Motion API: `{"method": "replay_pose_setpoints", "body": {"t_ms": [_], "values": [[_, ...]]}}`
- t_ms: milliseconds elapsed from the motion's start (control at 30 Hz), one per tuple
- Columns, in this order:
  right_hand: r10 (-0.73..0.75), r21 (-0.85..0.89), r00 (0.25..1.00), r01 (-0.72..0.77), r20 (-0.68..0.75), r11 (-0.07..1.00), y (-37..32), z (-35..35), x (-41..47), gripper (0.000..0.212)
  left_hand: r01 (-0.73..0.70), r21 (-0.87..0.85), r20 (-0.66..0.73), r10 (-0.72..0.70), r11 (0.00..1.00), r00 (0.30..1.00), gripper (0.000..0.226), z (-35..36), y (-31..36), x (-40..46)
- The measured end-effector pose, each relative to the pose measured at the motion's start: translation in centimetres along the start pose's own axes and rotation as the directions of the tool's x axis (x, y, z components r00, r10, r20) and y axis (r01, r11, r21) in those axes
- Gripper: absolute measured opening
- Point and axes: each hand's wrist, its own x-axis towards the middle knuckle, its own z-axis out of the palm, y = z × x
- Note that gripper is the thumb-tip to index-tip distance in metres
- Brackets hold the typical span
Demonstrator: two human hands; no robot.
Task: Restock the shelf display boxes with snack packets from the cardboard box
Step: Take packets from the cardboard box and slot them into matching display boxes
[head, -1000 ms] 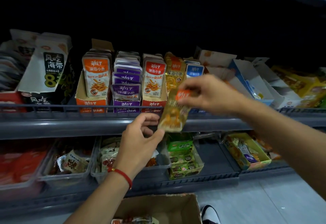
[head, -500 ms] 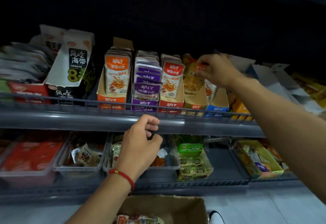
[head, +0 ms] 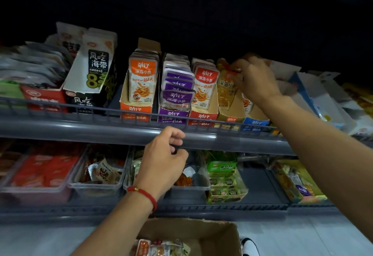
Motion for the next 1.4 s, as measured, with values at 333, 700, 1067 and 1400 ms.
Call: {"method": "replay_pose_setpoints", "body": {"t_ms": [333, 700, 1067, 1400], "values": [[-0.319, 0.477, 0.946, 0.253, 0.061, 0.842, -7.6, -0.9, -18.1, 0.013, -0.016, 0.472, 0.264, -0.124, 0.881, 0.956, 0.027, 0.2, -5.2, -2.3], [-0.413, 0.411, 0.191, 0.049, 0.891, 0.91, -16.6, 18.1, -37.9, 0.031, -0.039, 0.831, 0.402, -0.552, 0.555, 0.73, 0.033, 1.9, -20.8, -10.8], [-0.352, 0.32, 0.335, 0.149, 0.874, 0.936, -22.4, 26.4, -52.5, 0.079, -0.214, 0.864, 0.477, -0.603, 0.456, 0.64, 0.042, 4.3, -28.3, -15.7], [-0.125, 0.176, 0.427, -0.084, 0.896, 0.981, -19.6, 25.3, -51.8, 0.06, -0.018, 0.861, 0.405, -0.663, 0.509, 0.629, 0.035, 5.4, -28.1, -14.8]]}}
